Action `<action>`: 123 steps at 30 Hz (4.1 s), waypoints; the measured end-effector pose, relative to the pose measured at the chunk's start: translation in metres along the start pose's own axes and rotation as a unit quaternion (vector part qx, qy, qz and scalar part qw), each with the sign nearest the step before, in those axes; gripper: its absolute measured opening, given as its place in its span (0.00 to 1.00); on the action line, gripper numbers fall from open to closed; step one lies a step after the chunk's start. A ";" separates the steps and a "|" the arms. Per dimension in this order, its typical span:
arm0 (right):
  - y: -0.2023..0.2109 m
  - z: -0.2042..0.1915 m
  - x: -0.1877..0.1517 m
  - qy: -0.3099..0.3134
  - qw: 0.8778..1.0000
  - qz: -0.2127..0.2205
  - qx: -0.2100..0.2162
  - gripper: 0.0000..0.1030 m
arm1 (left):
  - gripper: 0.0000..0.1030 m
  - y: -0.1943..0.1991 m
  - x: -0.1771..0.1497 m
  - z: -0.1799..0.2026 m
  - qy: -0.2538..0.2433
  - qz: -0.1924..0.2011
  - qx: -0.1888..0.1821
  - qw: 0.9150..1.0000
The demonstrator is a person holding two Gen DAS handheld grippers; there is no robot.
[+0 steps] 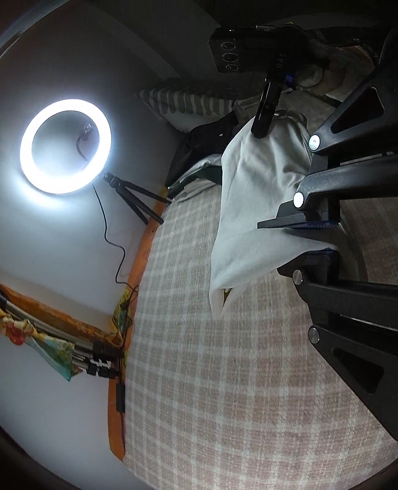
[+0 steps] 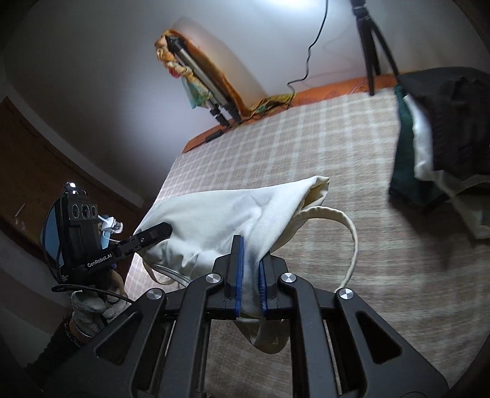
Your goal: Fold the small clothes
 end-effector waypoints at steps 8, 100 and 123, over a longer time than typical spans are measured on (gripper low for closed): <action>0.074 0.047 0.012 0.003 0.998 0.038 -0.054 0.09 | 0.06 -0.036 0.015 0.088 -0.049 0.006 -0.027 0.998; 0.103 0.102 -0.025 -0.017 0.997 -0.030 -0.075 0.13 | 0.06 -0.089 -0.037 0.126 -0.094 -0.125 -0.042 0.987; 0.029 0.017 -0.136 0.017 0.992 -0.117 -0.033 0.52 | 0.53 -0.007 -0.140 -0.008 -0.068 -0.182 0.050 0.980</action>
Point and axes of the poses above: each gripper's, at about its wrist camera, not at the fingertips, and y roughly against the way its jaws point, z to its right, x to its top, the point moved 3 cm from there along -y, roughly the way its jaws point, and after that the axes turned 15 degrees about y, right-handed, at the moved point
